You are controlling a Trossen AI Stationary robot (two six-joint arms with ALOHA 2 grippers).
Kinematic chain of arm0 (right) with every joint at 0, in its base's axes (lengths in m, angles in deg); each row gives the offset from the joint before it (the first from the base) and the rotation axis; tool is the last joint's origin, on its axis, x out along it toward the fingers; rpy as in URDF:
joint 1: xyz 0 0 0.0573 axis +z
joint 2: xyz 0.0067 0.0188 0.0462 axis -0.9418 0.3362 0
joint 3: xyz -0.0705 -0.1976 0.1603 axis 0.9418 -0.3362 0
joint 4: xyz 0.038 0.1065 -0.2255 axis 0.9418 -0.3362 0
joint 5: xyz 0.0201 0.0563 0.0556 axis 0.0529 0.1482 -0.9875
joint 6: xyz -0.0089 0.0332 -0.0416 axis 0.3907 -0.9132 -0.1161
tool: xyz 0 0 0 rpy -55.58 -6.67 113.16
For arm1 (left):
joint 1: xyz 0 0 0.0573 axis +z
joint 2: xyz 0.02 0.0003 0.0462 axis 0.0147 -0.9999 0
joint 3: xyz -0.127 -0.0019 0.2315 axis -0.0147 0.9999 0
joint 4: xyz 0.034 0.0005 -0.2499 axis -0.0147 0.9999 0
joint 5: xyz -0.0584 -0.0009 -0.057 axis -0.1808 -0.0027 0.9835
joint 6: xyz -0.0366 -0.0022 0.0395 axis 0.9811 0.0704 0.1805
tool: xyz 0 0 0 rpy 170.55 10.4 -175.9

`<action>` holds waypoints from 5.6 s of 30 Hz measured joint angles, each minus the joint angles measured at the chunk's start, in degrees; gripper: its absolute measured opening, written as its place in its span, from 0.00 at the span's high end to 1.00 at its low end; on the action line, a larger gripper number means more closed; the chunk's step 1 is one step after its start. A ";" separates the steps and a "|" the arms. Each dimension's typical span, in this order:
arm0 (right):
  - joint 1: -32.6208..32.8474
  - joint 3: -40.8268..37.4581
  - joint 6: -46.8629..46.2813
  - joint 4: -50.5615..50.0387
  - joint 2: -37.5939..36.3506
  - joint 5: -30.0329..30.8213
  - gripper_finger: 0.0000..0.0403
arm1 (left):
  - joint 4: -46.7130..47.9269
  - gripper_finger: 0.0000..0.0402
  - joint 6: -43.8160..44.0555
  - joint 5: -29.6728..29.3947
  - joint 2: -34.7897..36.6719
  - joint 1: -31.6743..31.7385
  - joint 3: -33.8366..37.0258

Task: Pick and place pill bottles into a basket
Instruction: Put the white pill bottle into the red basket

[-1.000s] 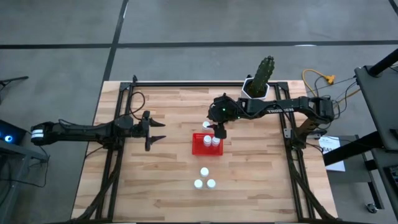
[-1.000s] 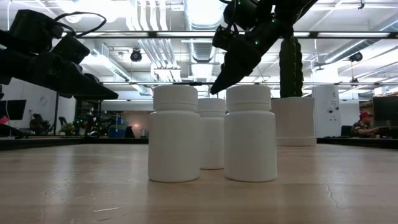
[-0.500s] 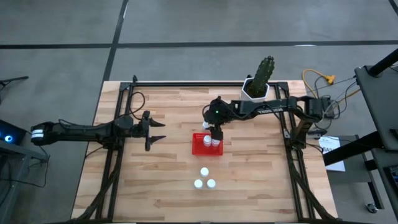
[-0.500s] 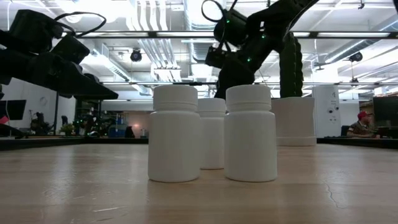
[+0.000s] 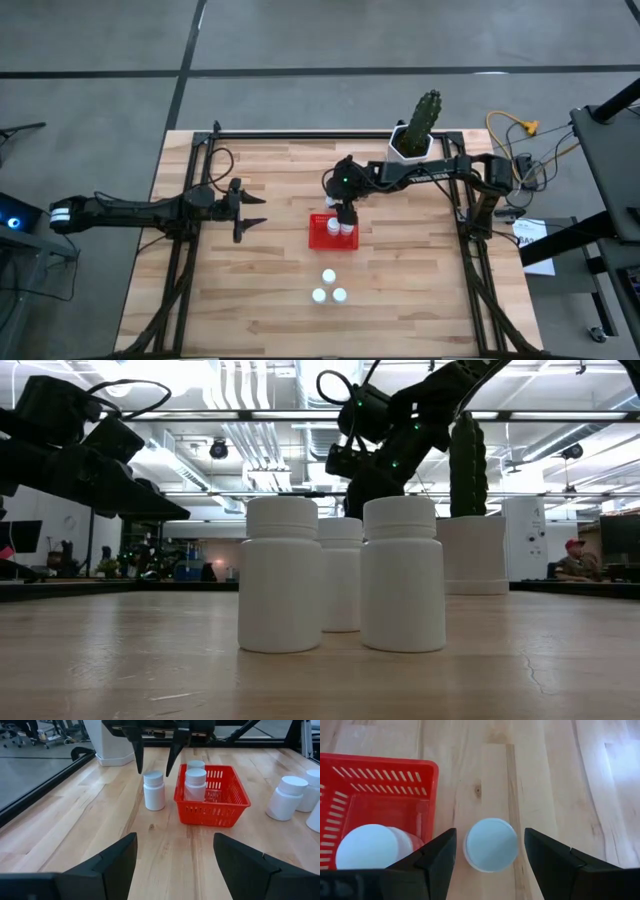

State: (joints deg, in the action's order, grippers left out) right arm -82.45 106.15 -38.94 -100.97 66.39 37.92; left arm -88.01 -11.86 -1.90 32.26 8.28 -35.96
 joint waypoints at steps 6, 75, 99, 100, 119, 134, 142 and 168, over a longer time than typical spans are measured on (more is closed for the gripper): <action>-0.28 -0.02 0.00 0.01 0.28 0.00 0.44 | 0.00 0.39 0.07 0.00 -0.02 0.00 0.00; -1.86 -3.87 -1.51 6.14 0.39 -5.01 0.44 | -0.12 0.39 0.17 0.02 0.15 0.00 0.00; -1.84 -4.61 -1.71 7.05 0.39 -6.81 0.52 | -0.58 0.39 0.17 0.02 0.20 0.00 -0.02; -1.84 -4.61 -1.56 7.05 0.39 -7.36 0.55 | -0.63 0.39 0.17 0.02 0.20 0.00 -0.01; -2.50 -3.02 0.68 6.42 0.39 -7.32 0.64 | -1.02 0.39 0.16 0.02 0.15 0.00 -0.02; -2.95 4.76 3.70 -2.32 0.39 -7.34 0.64 | -1.00 0.39 0.15 0.02 0.15 0.00 -0.02; -2.95 9.92 5.36 -9.46 0.39 -7.36 0.64 | -0.93 0.39 0.17 0.02 0.15 0.00 -0.02; 5.43 19.12 6.97 -21.40 -5.90 -13.72 0.64 | -0.82 0.39 0.17 0.29 0.15 0.00 -0.02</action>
State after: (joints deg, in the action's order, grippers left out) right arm -77.02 125.27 -31.98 -122.37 60.49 24.20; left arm -88.83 -11.69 -1.61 32.41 8.28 -35.99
